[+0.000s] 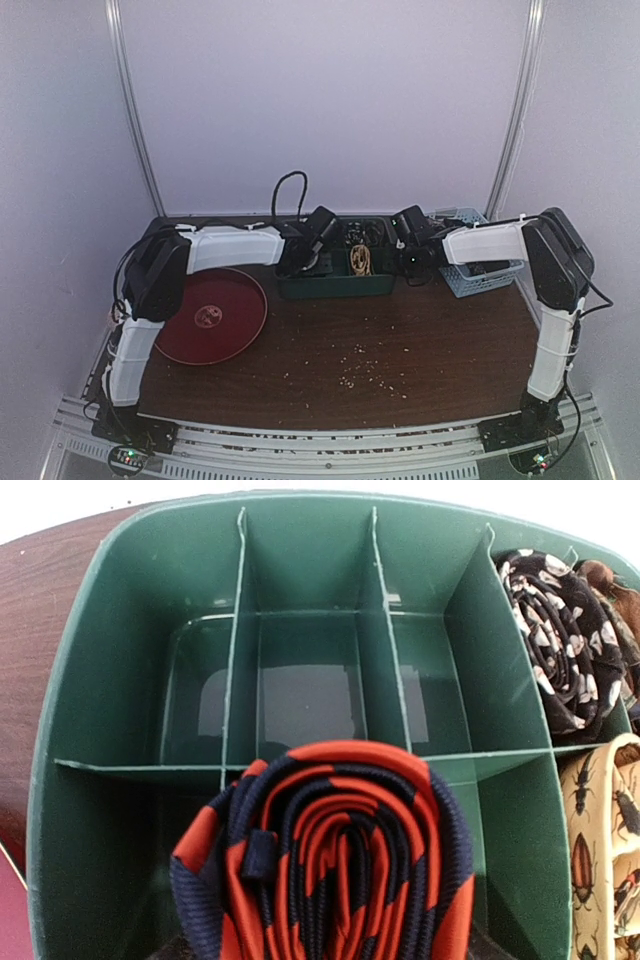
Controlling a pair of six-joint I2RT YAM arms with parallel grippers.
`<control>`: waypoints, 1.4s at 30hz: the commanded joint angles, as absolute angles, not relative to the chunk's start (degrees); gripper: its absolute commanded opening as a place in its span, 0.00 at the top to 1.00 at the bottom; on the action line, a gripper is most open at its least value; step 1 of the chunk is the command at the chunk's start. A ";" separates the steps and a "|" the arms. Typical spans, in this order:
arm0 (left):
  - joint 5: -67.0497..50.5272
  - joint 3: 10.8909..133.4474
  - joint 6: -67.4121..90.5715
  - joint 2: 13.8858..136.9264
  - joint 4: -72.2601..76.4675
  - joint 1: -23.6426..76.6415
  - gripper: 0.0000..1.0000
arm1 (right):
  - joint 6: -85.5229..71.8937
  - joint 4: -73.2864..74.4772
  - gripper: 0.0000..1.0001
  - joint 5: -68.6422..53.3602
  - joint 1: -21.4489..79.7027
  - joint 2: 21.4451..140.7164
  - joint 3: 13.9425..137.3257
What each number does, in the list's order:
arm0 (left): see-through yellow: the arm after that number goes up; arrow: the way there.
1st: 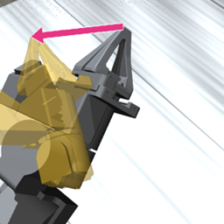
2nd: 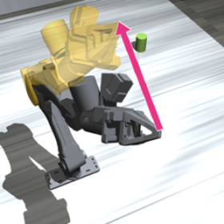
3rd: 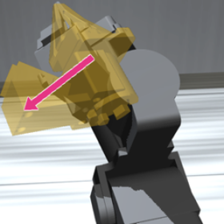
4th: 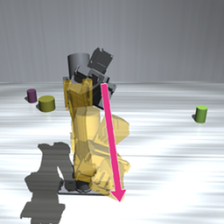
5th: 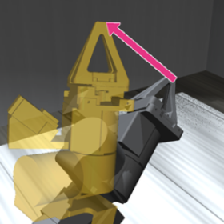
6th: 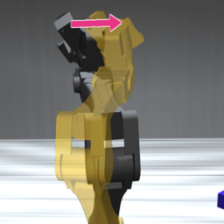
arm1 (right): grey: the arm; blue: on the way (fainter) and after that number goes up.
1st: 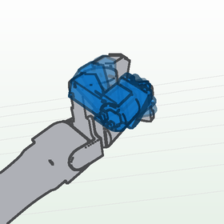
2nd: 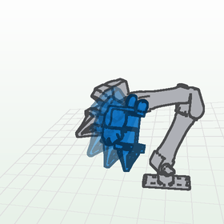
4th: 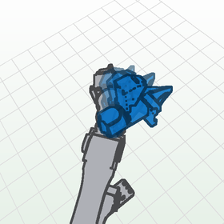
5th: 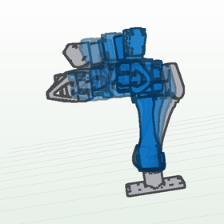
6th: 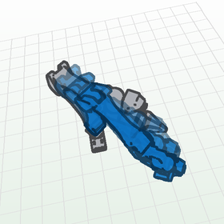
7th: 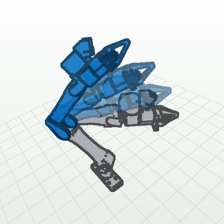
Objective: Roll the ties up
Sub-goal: Place the tie in the storage box.
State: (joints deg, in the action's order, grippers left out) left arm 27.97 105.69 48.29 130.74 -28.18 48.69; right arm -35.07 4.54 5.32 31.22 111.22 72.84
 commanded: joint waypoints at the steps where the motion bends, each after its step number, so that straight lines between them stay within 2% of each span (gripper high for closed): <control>1: 26.81 107.63 46.52 131.49 -29.44 48.37 0.37 | -34.46 5.89 0.72 5.81 31.90 109.85 71.72; 8: 26.67 108.97 45.82 131.40 -29.45 48.25 0.33 | -34.37 5.74 0.72 6.04 31.89 109.86 71.85; 35: 30.12 108.84 44.26 125.72 -29.98 48.30 0.29 | -35.01 5.52 0.75 5.43 31.90 110.79 73.04; 39: 30.54 107.48 43.86 124.80 -29.43 48.30 0.31 | -35.22 5.47 0.75 5.07 31.90 111.10 72.97; 42: 29.72 105.47 41.23 123.74 -26.35 48.23 0.39 | -35.66 5.01 0.76 4.23 31.86 111.69 73.04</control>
